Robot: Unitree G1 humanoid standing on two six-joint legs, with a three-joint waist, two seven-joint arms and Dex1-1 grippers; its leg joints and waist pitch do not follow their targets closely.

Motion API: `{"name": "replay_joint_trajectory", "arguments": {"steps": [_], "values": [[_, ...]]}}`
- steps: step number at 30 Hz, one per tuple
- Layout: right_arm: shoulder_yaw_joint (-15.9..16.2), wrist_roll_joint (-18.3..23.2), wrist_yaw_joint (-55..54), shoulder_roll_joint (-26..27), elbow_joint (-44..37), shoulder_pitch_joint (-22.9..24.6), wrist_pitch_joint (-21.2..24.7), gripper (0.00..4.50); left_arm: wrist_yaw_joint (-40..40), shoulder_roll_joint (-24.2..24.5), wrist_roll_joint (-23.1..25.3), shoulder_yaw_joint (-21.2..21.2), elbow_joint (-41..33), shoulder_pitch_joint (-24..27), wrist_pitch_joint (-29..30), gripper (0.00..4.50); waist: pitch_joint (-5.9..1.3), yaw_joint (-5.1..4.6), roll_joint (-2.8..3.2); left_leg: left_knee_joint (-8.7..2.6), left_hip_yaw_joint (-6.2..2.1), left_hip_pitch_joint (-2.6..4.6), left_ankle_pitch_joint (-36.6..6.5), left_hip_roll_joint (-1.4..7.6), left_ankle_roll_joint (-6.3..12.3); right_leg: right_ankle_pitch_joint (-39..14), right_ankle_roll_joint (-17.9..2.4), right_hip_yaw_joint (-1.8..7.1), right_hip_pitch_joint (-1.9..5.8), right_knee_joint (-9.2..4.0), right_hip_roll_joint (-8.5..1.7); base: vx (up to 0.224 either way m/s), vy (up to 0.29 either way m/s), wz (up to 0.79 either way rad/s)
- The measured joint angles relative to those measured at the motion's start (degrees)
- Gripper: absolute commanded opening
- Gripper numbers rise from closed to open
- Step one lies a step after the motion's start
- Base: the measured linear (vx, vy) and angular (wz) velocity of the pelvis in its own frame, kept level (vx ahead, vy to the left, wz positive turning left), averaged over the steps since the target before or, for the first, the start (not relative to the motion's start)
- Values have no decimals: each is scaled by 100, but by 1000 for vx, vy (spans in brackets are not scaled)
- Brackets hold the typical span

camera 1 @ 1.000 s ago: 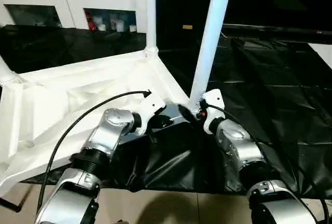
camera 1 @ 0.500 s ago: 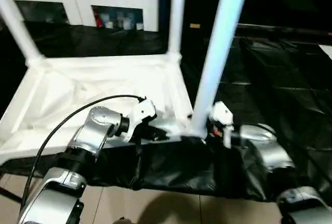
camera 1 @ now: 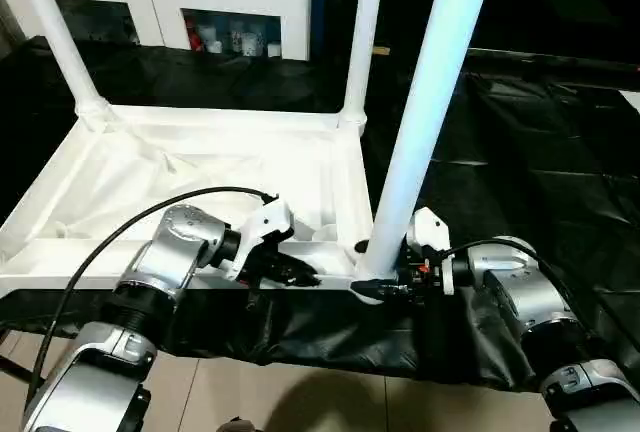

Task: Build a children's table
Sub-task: Rotate leg to tighten

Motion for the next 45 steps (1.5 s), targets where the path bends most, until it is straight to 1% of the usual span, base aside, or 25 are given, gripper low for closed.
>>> {"name": "replay_joint_trajectory", "arguments": {"steps": [1, 3, 8, 11, 13, 17, 18, 21, 24, 26, 28, 29, 32, 33, 34, 35, 36, 42, 45], "values": [[10, 20, 1, -1, -11, 2, 3, 285, -7, 8, -2, 0, -12, 5, 5, 0, 1, -3, -2, 0, 0, 0, 0, 0, 0, 0, 0, 0, 0, 0, 0, 0, 0, 0], [16, 26, 4, 1, -24, 3, 15, 274, -21, 22, -8, -2, -28, 9, 12, 0, 3, -6, -4, 1, 0, 0, 0, 0, 0, 0, 0, 0, 0, 0, 0, 0, 0, 0], [9, 21, -6, 26, -43, 16, 72, 270, 4, 36, -22, -9, -26, 16, -3, 0, 3, -6, -4, -1, 0, 1, 0, 1, 0, 0, 0, -1, 0, 1, 0, 0, 0, 0], [-45, 1, -240, 79, -27, 42, 68, 269, 165, 14, -6, 0, 9, 16, -76, 0, 2, -12, -6, 6, -1, 6, 1, 1, -1, 5, -7, 1, 3, 3, 1, 0, 0, 0], [-228, -95, -891, 260, 144, 12, 135, 269, 609, -97, 84, 88, 125, -16, -183, 0, -3, -38, -17, 13, -1, 25, 1, 0, -1, 7, -8, 3, 20, 4, 1, 0, 0, 0], [-581, -201, -2590, 728, 576, -230, 331, 268, 1600, -422, 252, 247, 364, -160, -147, 0, -4, -158, -25, 15, -3, 29, 1, -7, -2, -4, 10, 9, 22, -9, -2, 0, 0, 0], [-630, -203, -2872, 804, 625, -261, 351, 268, 1753, -477, 269, 255, 374, -180, -105, 0, -4, -172, -35, 16, -2, 27, 1, -8, -1, -4, 11, 10, 20, -9, -3, 0, 0, 0], [-779, -254, -3642, 1059, 774, -345, 387, 268, 2161, -632, 355, 282, 356, -219, 71, 0, -19, -178, -60, 11, -5, 30, 1, -9, -2, -3, 12, 9, 20, -6, -3, 0, 0, 0], [-878, -301, -4227, 1225, 850, -424, 437, 268, 2494, -772, 410, 296, 317, -246, 197, 0, -22, -173, -63, 10, -4, 29, 1, -9, -1, -3, 13, 9, 20, -8, -3, 0, 0, 0], [-1057, -340, -4879, 1467, 1056, -566, 437, 268, 2851, -931, 507, 351, 316, -253, 228, 0, -26, -177, -46, 4, -1, 26, 0, -10, -2, -1, 9, 11, 17, -12, -3, 0, 0, 0], [-1115, -364, -5250, 1544, 1175, -648, 383, 268, 3073, -1057, 567, 358, 316, -254, 231, 0, -31, -174, -30, -3, 0, 24, -1, -12, -2, 10, -9, 10, 16, -17, -3, 0, 0, 0], [-1140, -364, -5355, 1562, 1201, -651, 336, 337, 3136, -1109, 573, 358, 316, -254, 242, 0, -34, -171, -20, -12, 0, 25, -1, -12, -2, 10, -10, 9, 17, -23, -3, 0, 0, 0], [-1149, -360, -5395, 1615, 1183, -641, 317, 340, 3150, -1116, 570, 368, 314, -253, 242, 0, -35, -169, -2, -22, 0, 25, 0, -11, -2, 10, -9, 7, 15, -24, -1, 0, 0, 0], [-1148, -361, -5346, 1609, 1150, -626, 321, 367, 3140, -1114, 569, 368, 300, -247, 242, 0, -35, -168, -2, -23, -1, 25, 0, -11, -2, 9, -8, 6, 15, -25, -1, 0, 0, 0], [-1148, -362, -5295, 1590, 1127, -615, 325, 367, 3117, -1109, 568, 368, 295, -246, 242, 0, -35, -168, -2, -23, 0, 24, 0, -11, -2, 9, -8, 6, 15, -28, -1, 0, 0, 0], [-1143, -368, -5167, 1555, 1072, -584, 328, 386, 3067, -1096, 567, 368, 273, -242, 242, 0, -34, -166, -3, -25, 0, 22, -1, -11, -2, 10, -8, 6, 14, -31, -1, 0, 0, 0], [-1138, -366, -5045, 1538, 1031, -562, 332, 386, 3021, -1074, 561, 369, 243, -227, 242, 0, -34, -165, -3, -26, 0, 19, -1, -11, -2, 10, -9, 6, 11, -33, -1, 0, 0, 0], [-875, -322, -3568, 1037, 735, -353, 292, 386, 2388, -781, 392, 387, 6, -36, 178, 0, -33, -177, -1, -46, 2, 16, -1, -2, 0, 2, 3, 1, 6, -30, 10, 0, 0, 0], [-658, -279, -2786, 710, 541, -207, 201, 386, 1936, -583, 288, 364, -29, 13, 122, 0, -33, -167, -1, -46, 0, 22, -1, 0, -1, 1, 3, -2, 5, -29, 10, 0, 0, 0]]}}
